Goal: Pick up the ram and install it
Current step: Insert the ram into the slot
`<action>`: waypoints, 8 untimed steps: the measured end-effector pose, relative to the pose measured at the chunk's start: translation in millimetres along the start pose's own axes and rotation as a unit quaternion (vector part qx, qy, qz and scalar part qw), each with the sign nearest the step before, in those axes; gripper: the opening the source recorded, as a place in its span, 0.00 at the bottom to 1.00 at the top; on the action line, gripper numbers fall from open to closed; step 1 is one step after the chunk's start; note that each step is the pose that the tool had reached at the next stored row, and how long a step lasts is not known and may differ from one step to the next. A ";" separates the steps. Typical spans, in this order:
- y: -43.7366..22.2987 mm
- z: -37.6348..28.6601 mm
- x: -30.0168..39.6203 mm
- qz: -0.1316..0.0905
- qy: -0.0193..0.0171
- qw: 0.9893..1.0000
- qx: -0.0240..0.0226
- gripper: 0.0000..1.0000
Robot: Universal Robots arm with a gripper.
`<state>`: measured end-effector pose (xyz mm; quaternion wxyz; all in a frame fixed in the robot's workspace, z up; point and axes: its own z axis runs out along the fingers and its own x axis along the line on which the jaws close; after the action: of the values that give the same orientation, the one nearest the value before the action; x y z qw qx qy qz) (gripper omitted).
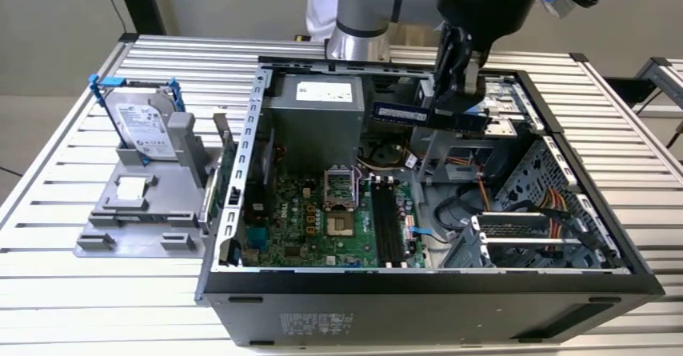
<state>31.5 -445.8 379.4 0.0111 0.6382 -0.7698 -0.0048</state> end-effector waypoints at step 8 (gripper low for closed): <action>0.0 0.0 -0.1 0.027 -0.001 1.000 0.000 0.00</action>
<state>31.4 -445.7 379.4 0.0110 0.6169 -0.7870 -0.0050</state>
